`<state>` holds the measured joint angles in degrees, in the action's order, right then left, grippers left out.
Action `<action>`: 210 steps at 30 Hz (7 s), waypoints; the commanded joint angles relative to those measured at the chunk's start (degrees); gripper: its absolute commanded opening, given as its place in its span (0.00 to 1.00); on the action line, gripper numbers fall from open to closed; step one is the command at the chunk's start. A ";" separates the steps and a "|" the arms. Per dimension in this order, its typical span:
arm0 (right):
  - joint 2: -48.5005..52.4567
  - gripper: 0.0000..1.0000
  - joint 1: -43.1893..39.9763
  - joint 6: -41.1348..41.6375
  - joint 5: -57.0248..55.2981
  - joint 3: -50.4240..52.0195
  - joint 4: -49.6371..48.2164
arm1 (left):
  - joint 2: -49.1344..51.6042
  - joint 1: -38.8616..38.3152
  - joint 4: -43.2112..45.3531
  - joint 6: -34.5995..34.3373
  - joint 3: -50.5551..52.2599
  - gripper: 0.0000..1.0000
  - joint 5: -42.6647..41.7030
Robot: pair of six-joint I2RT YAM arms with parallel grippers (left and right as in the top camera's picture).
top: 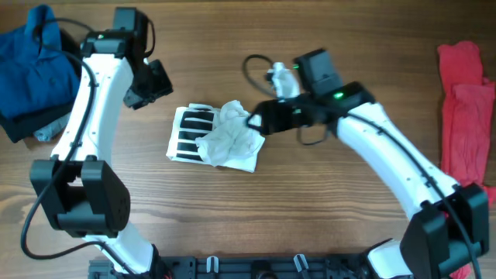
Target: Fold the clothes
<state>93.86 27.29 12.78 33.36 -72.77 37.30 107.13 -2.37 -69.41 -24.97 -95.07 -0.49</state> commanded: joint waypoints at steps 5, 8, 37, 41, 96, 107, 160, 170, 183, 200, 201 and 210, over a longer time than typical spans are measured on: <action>7.54 0.72 9.38 12.46 6.93 -0.72 -12.90 | 4.39 0.37 3.08 1.20 6.21 0.50 -2.01; 11.28 0.72 12.02 14.51 7.87 -0.72 -16.81 | 5.55 0.35 3.04 1.60 6.71 0.50 -2.03; 14.69 0.60 17.07 14.23 -17.97 -0.72 -9.97 | 6.58 0.26 5.51 2.23 9.73 0.52 -2.93; 14.69 0.57 17.92 14.84 -18.53 -0.72 -11.50 | 6.58 0.26 5.57 2.23 9.73 0.52 -2.93; 1.79 0.06 20.87 20.28 -23.78 -1.14 -1.95 | 2.43 0.24 2.56 5.29 9.55 0.50 -10.01; 11.85 0.04 19.80 19.15 -15.52 -1.09 -9.20 | 1.75 -2.93 3.74 8.33 9.73 0.50 -13.00; 12.83 0.37 6.80 7.10 -3.87 -2.95 -7.56 | 1.77 -7.58 27.69 5.92 31.10 0.50 -9.49; 17.81 0.34 8.74 8.44 -3.26 -2.91 -10.71 | 1.77 -7.58 27.80 5.90 31.10 0.50 -9.46; 21.05 0.25 10.14 14.93 -20.65 -2.91 -8.00 | 1.77 -7.58 27.85 5.90 31.10 0.50 -9.49; 18.05 0.08 7.54 28.72 -41.29 -2.99 6.25 | 1.77 -7.58 27.43 5.92 31.10 0.50 -9.46; 16.76 0.08 7.65 25.92 -40.11 -3.04 5.49 | 1.77 -7.58 27.45 5.92 31.10 0.50 -9.46; 4.11 0.15 7.78 11.41 -24.92 -3.19 -4.98 | 1.77 -7.58 27.47 5.92 31.10 0.50 -9.46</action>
<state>102.37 34.76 33.65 -2.57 -75.48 35.79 107.02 -9.87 -41.58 -18.55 -66.37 -11.90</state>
